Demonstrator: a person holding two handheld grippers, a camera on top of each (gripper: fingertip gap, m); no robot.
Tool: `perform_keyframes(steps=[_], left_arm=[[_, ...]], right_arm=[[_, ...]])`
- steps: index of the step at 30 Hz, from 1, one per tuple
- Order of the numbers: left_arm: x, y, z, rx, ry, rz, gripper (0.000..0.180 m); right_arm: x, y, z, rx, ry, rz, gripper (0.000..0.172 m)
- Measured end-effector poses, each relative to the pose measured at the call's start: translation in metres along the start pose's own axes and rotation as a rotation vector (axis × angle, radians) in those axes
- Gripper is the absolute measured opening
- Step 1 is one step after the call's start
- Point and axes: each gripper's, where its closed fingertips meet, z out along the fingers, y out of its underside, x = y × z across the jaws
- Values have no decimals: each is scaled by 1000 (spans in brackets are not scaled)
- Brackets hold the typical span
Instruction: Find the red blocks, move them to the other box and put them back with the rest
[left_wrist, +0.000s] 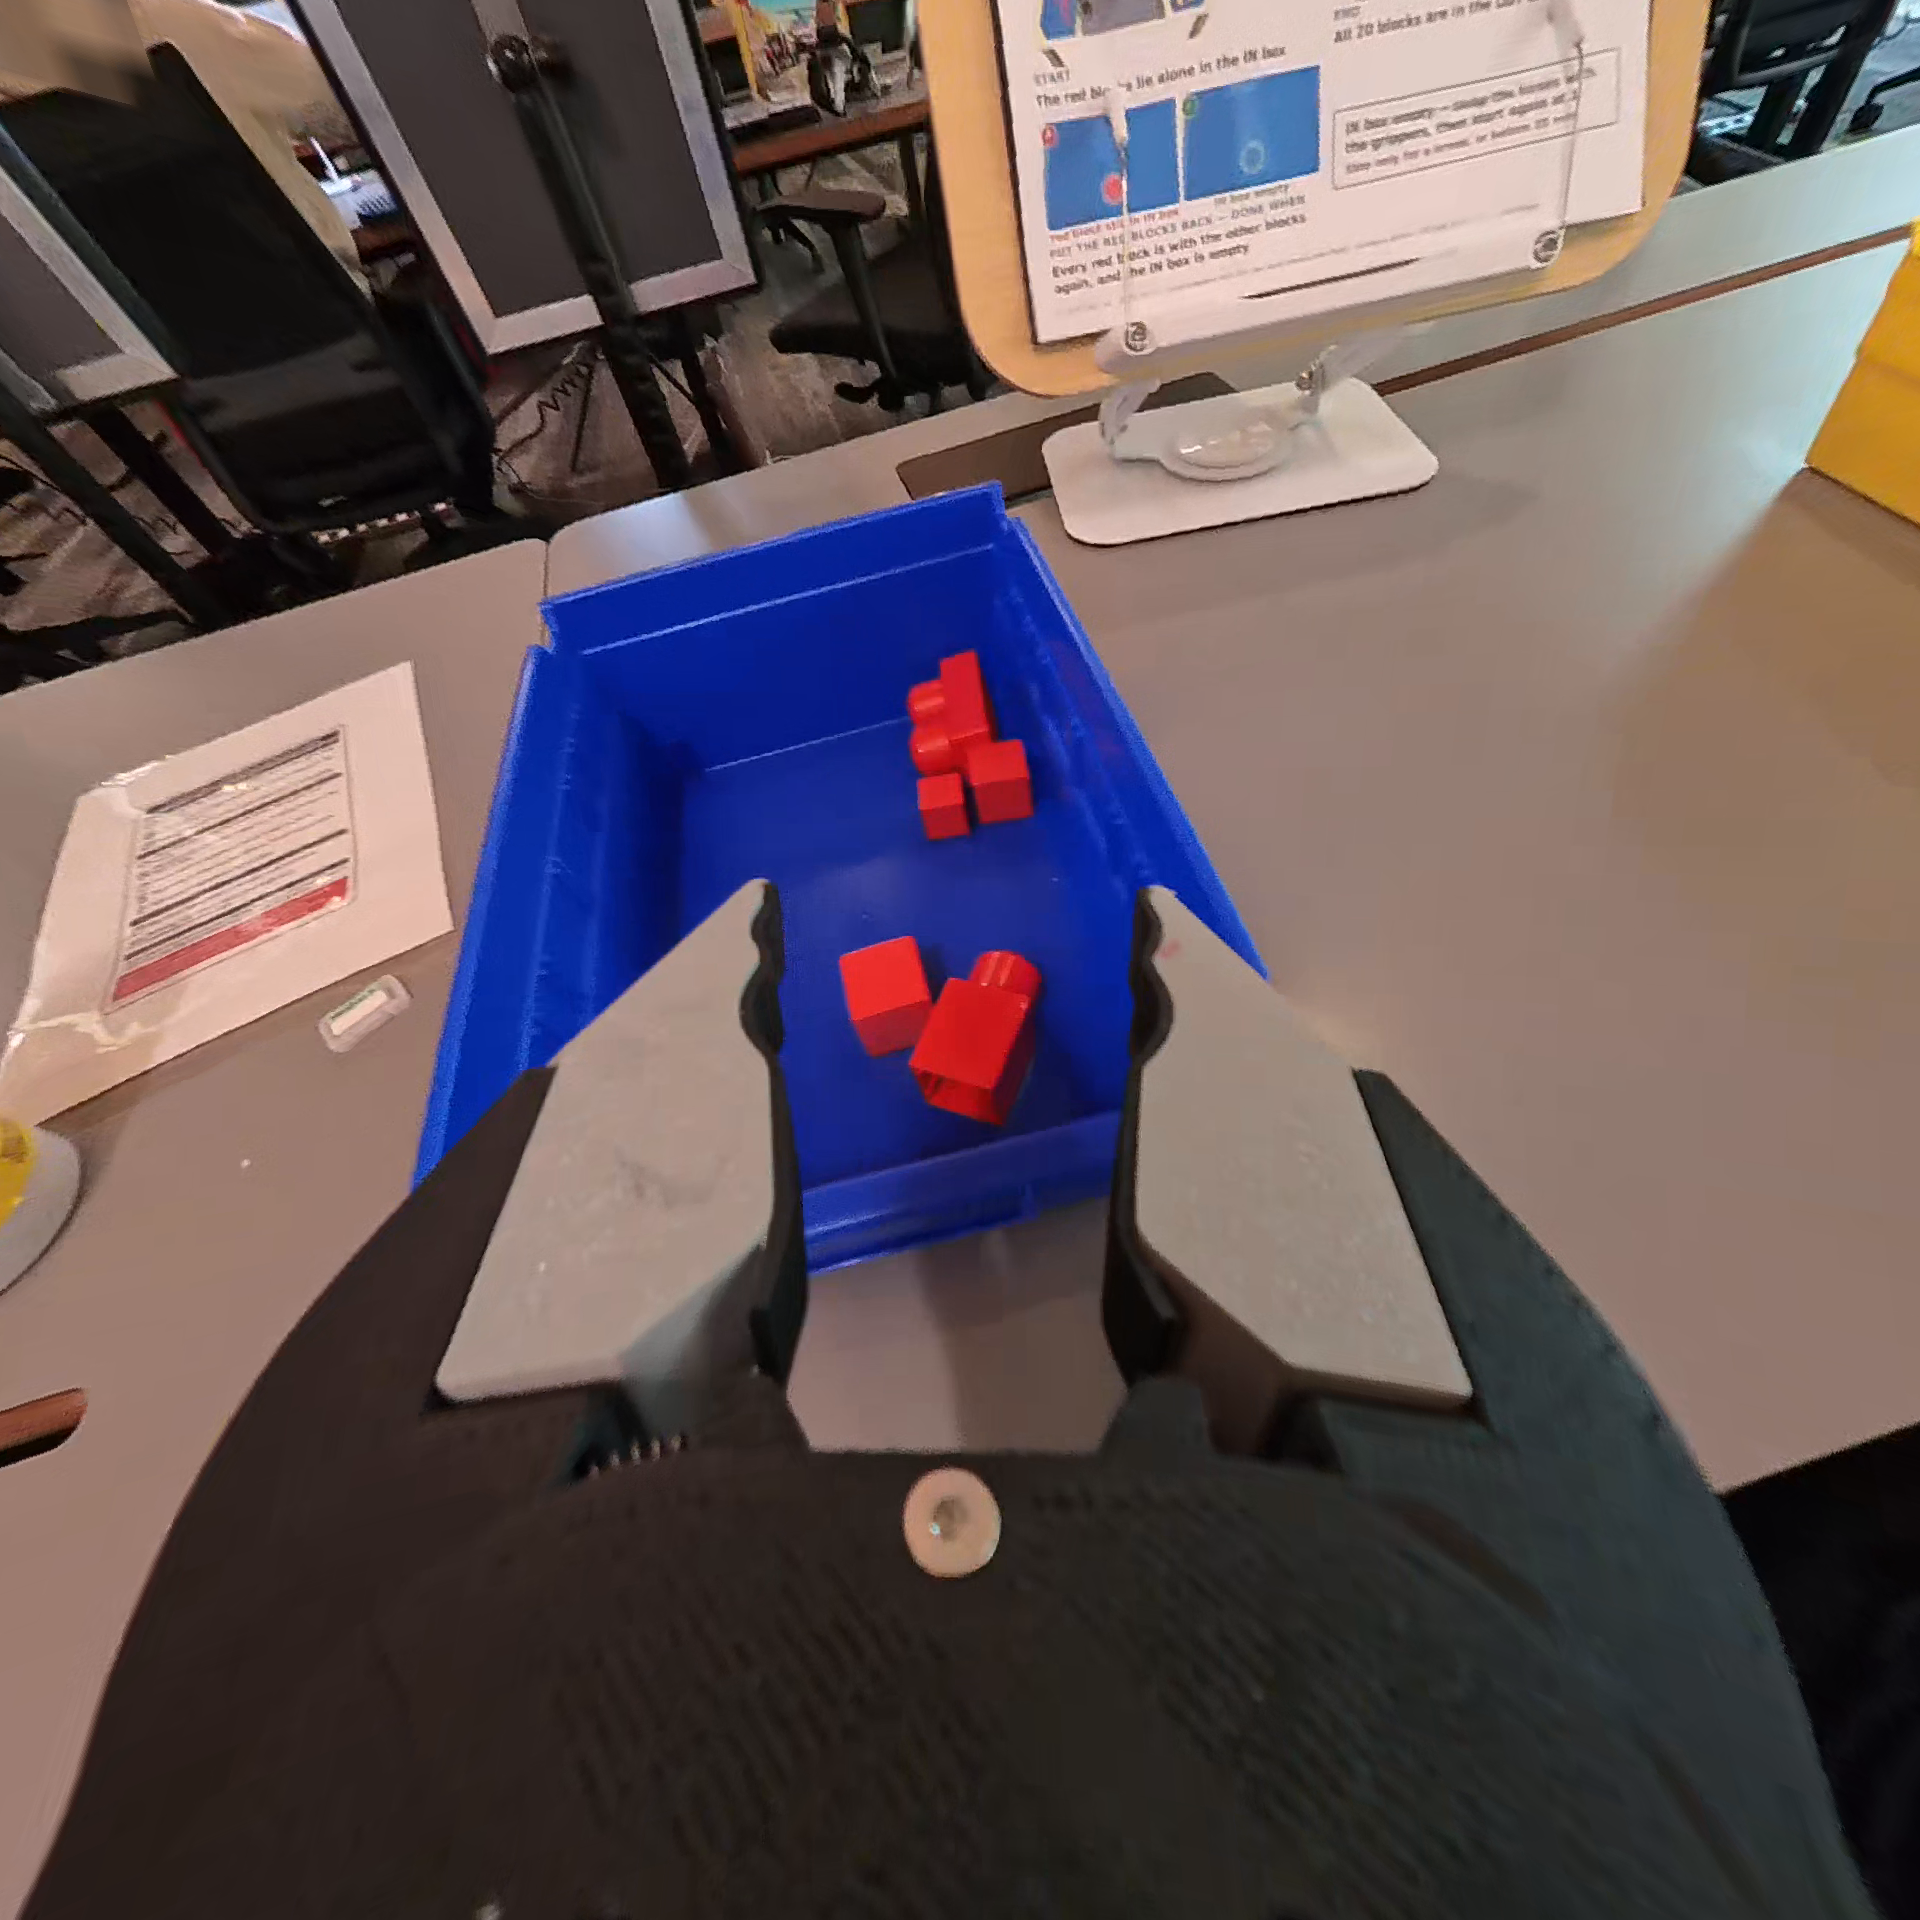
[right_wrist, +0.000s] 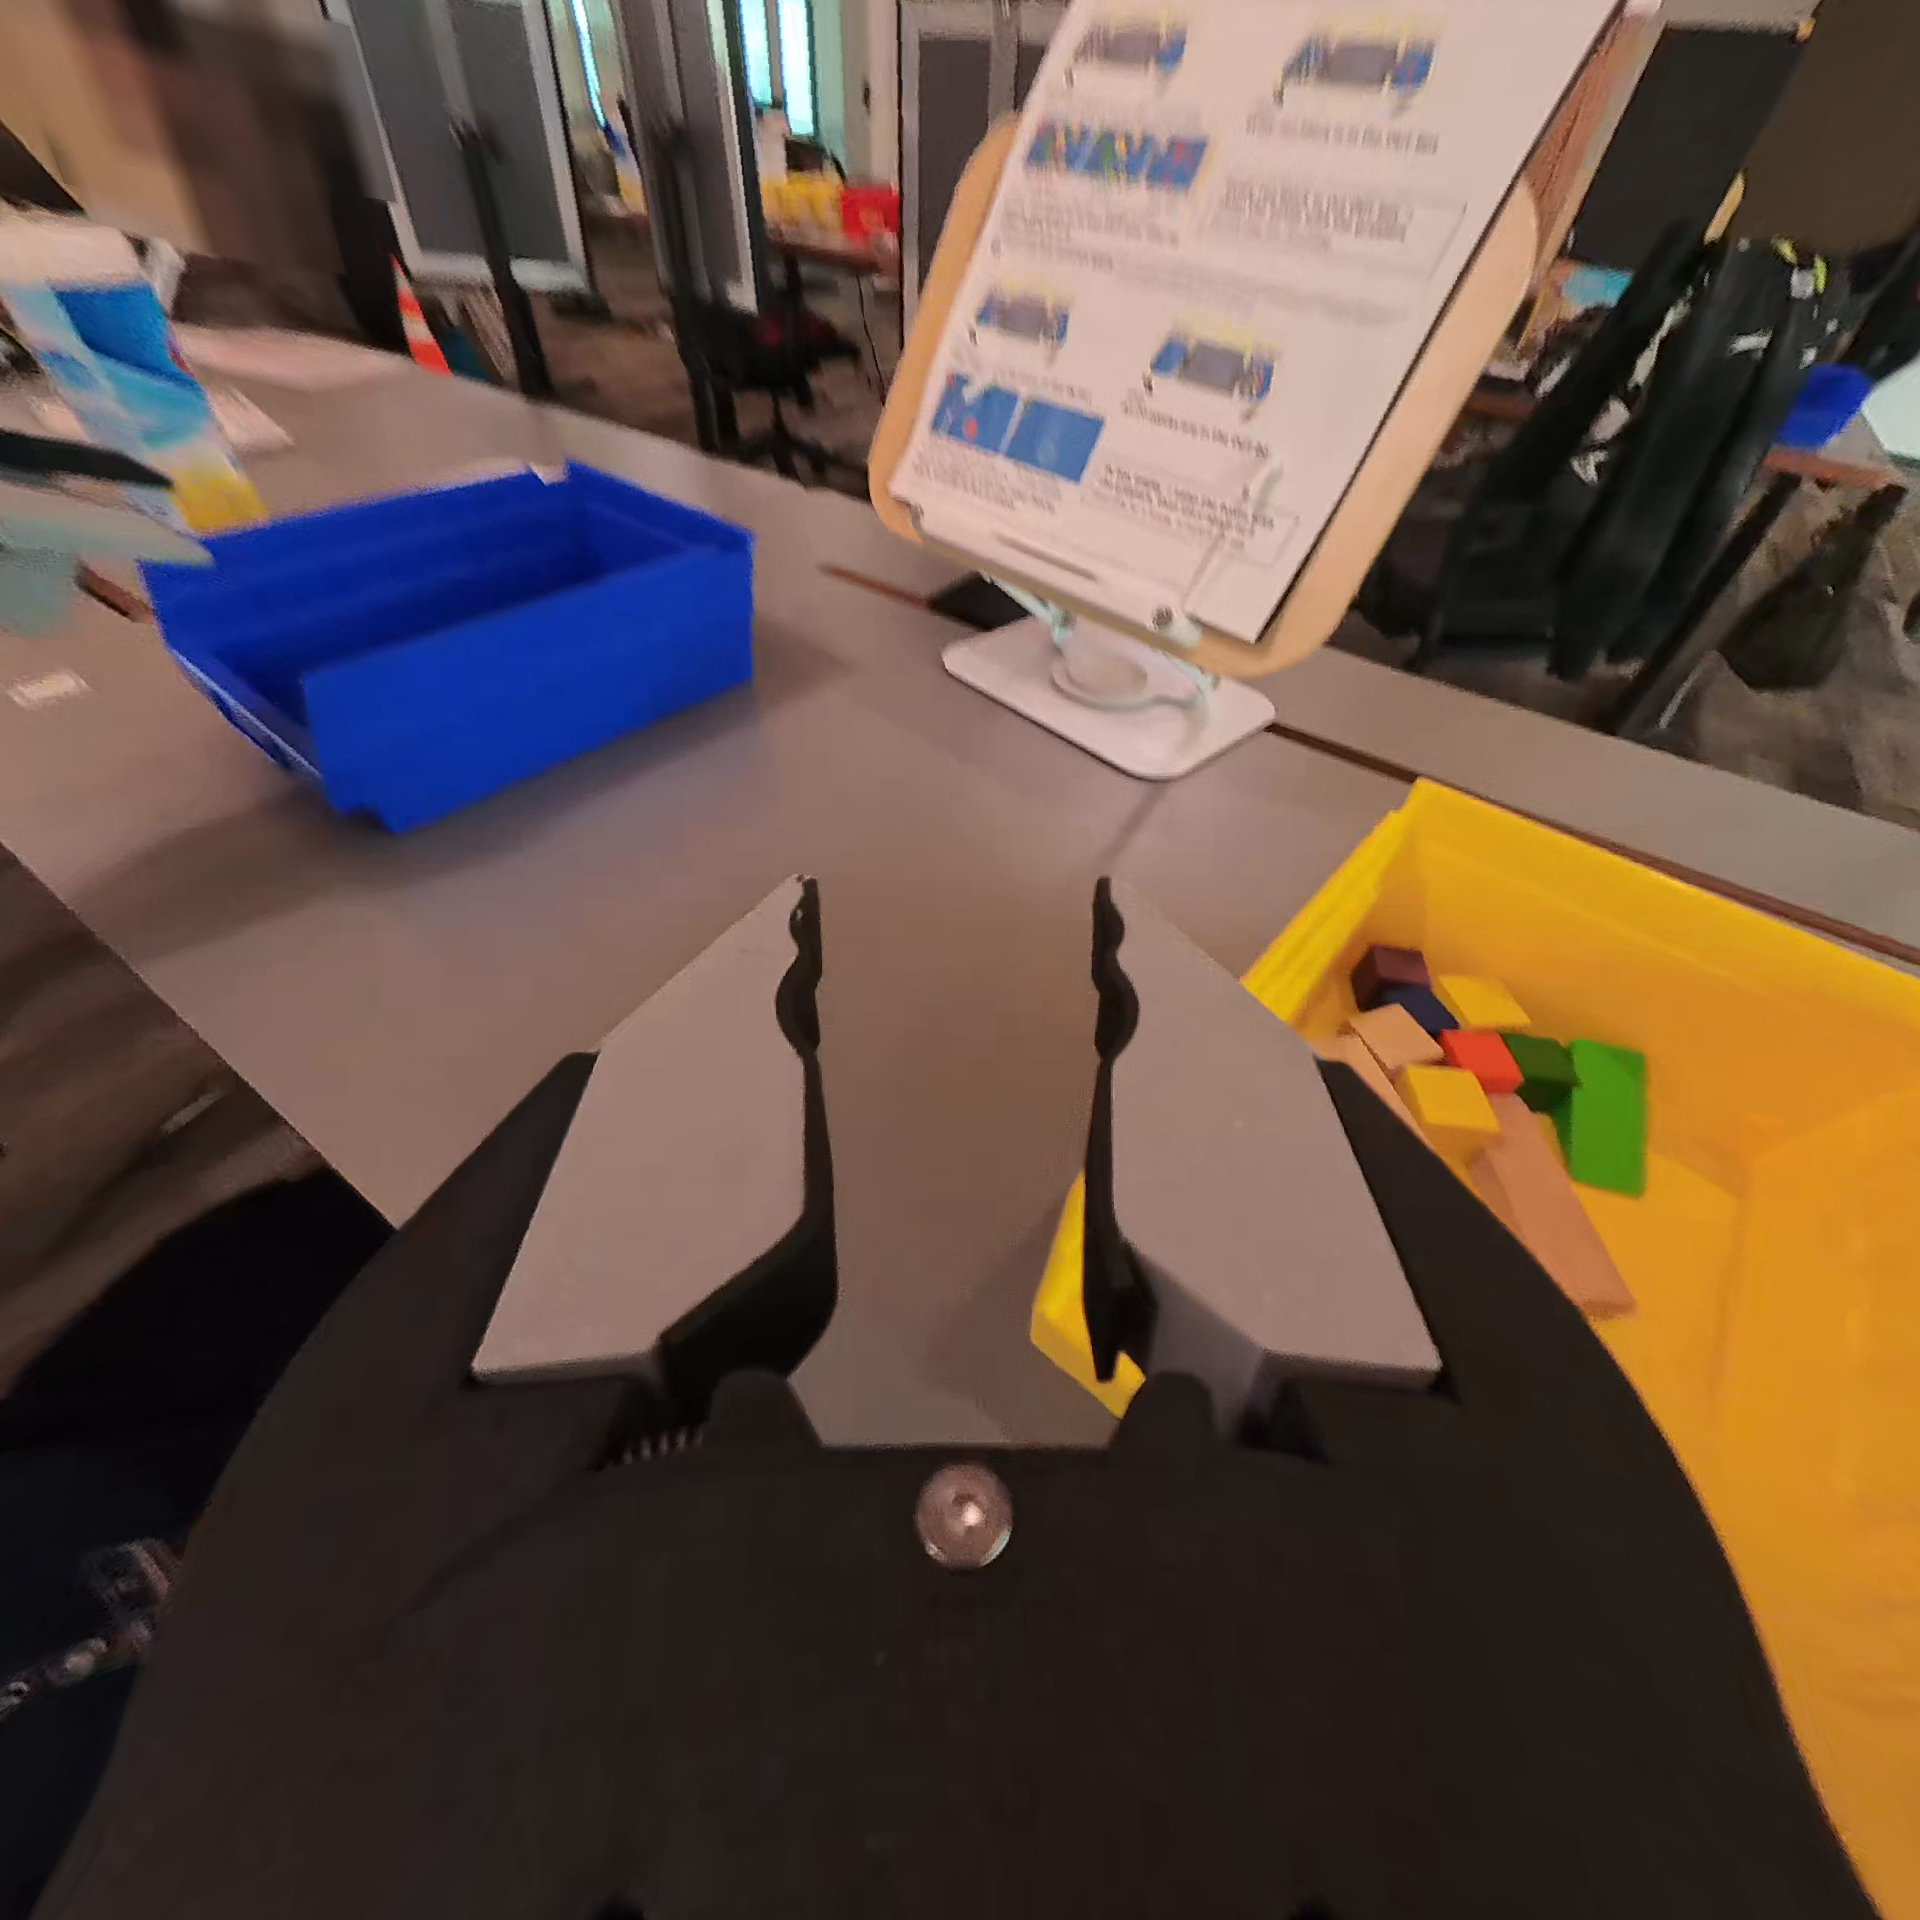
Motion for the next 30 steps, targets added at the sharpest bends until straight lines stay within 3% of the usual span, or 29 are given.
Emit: perform_keyframes(steps=[4,9,13,15,17,21,24,26,30], left_arm=[[-7,13,14,-76,21,7,62],[7,47,52,-269,142,24,64],[3,82,73,-446,134,81,45],[-2,102,79,-551,127,76,49],[11,103,82,-570,225,23,66],[15,109,84,-645,282,27,67],[25,114,89,-702,388,-69,78],[33,115,92,-730,478,-173,73],[32,107,94,-676,549,-264,42]], right_arm=[[-6,-11,-13,88,-16,36,51],[0,1,-24,40,72,2,48],[5,8,-34,13,121,-25,35],[8,9,-39,14,136,-19,35],[10,8,-44,21,145,-14,35],[12,4,-49,45,144,-2,33],[7,6,-46,38,122,0,32],[5,8,-41,21,122,-18,32],[1,12,-32,-1,116,-42,31]])
